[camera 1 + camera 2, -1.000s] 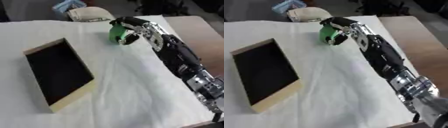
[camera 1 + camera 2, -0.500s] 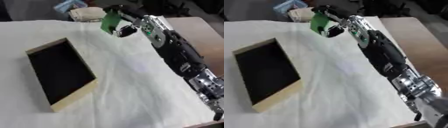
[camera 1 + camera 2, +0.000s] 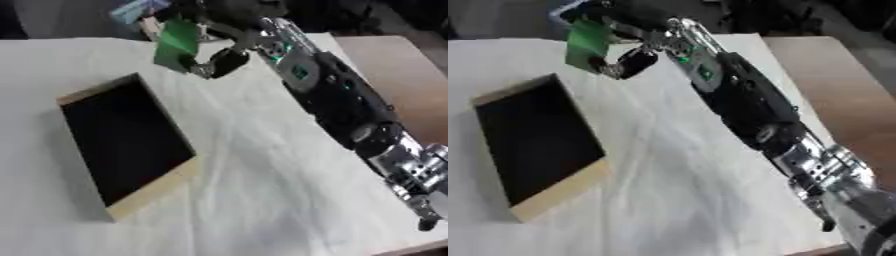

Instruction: Pick up objects on the table and place them in the box.

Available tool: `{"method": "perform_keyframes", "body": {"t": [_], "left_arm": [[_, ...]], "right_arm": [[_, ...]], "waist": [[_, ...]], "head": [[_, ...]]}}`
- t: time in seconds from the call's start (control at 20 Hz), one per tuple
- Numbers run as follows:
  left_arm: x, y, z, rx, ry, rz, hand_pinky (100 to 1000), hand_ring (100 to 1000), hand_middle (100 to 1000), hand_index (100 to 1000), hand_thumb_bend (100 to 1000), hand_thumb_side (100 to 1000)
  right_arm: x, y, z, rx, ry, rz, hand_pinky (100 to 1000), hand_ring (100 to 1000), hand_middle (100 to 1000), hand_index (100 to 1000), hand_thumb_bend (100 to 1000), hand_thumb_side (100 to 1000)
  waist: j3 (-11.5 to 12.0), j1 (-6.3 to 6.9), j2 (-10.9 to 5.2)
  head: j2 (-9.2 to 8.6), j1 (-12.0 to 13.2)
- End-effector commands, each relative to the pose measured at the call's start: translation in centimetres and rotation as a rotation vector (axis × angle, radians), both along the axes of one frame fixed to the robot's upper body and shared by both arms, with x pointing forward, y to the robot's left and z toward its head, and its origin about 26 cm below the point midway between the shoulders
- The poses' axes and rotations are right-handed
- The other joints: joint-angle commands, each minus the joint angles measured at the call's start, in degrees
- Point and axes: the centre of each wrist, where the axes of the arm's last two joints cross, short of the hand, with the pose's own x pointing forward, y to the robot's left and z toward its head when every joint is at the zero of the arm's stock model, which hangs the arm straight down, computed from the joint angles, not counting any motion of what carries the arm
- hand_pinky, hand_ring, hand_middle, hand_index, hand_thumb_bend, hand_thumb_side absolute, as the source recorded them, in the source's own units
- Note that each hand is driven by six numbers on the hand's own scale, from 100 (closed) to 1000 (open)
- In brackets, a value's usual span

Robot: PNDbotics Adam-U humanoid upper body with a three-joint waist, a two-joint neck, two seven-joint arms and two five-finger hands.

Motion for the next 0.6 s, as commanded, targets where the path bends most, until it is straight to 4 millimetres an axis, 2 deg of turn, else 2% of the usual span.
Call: {"method": "perform_keyframes", "body": {"t": [0.05, 0.3, 0.6], "left_arm": [[-0.3, 0.1, 0.9, 0.011, -0.035, -0.016, 648, 535, 521, 814, 100, 805], [-0.3, 0.0, 0.9, 0.011, -0.028, -0.013, 650, 534, 521, 815, 100, 807], [-0.3, -0.1, 0.8, 0.011, -0.024, -0.011, 649, 534, 520, 816, 100, 809]], "right_arm": [[-0.1, 1.0, 0.4, -0.025, 0.017, 0.046, 679, 544, 710, 982, 100, 200], [0.4, 2.3, -0.3, -0.090, 0.059, 0.070, 709, 566, 725, 990, 100, 199], [0.4, 3.0, -0.2, -0.127, 0.047, 0.082, 744, 609, 756, 1000, 100, 196]], "waist": [[0.07, 0.19, -1.32], [-0.08, 0.35, -1.02], [-0.49, 0.50, -0.74]], "head": [[-0.13, -0.35], [-0.11, -0.38], [-0.17, -0.34]]}}
